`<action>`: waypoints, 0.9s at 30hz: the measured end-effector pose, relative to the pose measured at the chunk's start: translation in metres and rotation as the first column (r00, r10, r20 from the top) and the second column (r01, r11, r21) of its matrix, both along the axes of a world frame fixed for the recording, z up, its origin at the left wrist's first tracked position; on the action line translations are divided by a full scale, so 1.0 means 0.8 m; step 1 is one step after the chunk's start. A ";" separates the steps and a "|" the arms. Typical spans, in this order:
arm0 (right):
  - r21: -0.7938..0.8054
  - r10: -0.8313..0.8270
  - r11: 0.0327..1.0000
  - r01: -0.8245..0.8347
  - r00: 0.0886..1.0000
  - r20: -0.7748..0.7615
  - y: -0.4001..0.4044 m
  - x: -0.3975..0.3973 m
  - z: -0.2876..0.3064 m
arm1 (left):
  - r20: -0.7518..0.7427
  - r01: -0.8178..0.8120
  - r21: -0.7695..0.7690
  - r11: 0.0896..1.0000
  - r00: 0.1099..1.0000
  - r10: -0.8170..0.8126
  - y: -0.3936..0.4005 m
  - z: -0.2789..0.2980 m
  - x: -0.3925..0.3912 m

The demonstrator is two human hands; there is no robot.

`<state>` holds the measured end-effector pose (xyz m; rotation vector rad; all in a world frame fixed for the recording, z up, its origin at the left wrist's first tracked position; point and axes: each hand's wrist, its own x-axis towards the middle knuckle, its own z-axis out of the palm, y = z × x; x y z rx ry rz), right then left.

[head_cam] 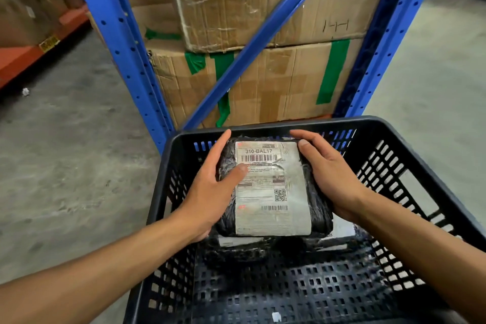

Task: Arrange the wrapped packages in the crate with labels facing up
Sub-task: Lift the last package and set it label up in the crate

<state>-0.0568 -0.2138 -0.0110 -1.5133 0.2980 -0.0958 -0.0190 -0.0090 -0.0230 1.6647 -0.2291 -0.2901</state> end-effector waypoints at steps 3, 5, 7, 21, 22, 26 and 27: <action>-0.107 0.051 0.992 -0.070 0.984 -0.174 -0.009 -0.008 -0.010 | -0.120 -0.034 -0.044 0.998 0.992 0.029 -0.021 -0.011 -0.001; -0.116 0.062 0.989 -0.095 0.964 -0.257 -0.019 -0.015 -0.017 | -0.160 -0.010 -0.011 1.000 0.987 0.008 -0.040 -0.016 -0.001; -0.168 0.024 0.983 -0.078 0.953 -0.302 -0.038 -0.018 -0.020 | -0.173 0.061 0.063 0.996 0.984 -0.050 -0.065 -0.016 0.000; -0.299 -0.053 0.949 -0.097 0.889 -0.455 -0.141 -0.003 -0.064 | -0.340 0.117 0.303 0.946 0.940 -0.007 -0.196 -0.071 -0.004; -0.309 -0.036 0.943 -0.124 0.885 -0.464 -0.142 -0.004 -0.070 | -0.349 0.120 0.310 0.943 0.937 -0.005 -0.195 -0.081 -0.005; -0.446 -0.014 0.873 -0.198 0.904 -0.428 -0.139 -0.010 -0.091 | -0.347 0.151 0.304 0.940 0.937 -0.038 -0.194 -0.107 -0.003; -0.474 -0.023 0.859 -0.194 0.910 -0.413 -0.140 -0.010 -0.094 | -0.346 0.155 0.293 0.943 0.937 -0.046 -0.195 -0.107 -0.003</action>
